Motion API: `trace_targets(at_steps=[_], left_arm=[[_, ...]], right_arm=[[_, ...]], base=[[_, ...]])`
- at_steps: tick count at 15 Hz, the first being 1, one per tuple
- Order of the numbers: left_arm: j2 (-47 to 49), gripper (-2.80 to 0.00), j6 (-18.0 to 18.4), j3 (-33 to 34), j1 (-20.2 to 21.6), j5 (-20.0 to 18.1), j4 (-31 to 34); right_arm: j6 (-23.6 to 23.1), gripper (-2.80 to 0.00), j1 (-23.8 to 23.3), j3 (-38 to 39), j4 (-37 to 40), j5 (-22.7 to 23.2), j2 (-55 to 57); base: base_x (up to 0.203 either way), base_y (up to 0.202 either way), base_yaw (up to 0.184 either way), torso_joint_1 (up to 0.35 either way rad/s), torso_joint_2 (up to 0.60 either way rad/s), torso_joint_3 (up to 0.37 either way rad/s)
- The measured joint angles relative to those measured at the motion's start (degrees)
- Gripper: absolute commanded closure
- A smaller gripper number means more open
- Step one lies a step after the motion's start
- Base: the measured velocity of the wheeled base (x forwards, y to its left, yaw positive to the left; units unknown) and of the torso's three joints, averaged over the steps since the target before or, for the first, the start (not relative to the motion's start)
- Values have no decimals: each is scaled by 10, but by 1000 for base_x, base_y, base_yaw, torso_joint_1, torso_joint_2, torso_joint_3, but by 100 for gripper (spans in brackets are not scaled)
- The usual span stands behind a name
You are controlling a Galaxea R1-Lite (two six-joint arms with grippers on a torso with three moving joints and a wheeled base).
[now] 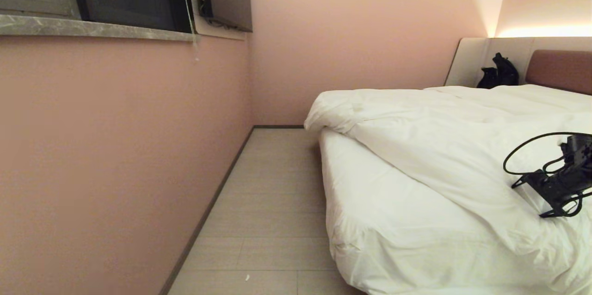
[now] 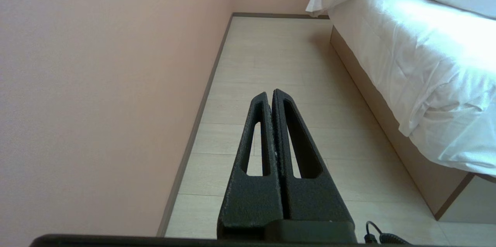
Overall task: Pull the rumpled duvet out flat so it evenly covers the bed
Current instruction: Hold the folded corner of the quilt
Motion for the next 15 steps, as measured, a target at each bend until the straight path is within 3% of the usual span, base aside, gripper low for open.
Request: trace_targets(at_steps=[1, 2, 9, 15], left_arm=[[0, 0, 0, 0, 0, 0, 0], [0, 0, 0, 0, 0, 0, 0], [0, 0, 0, 0, 0, 0, 0], [0, 0, 0, 0, 0, 0, 0]], right_arm=[[-7, -280, 0, 0, -9, -16, 6], [-13, 0, 1, 0, -17, -33, 11], [-35, 0, 21, 0, -29, -109, 27], [-31, 0, 39, 0, -23, -113, 22]], base=[[0, 0, 0, 0, 0, 0], [0, 0, 0, 0, 0, 0], [0, 0, 0, 0, 0, 0], [0, 0, 0, 0, 0, 0]])
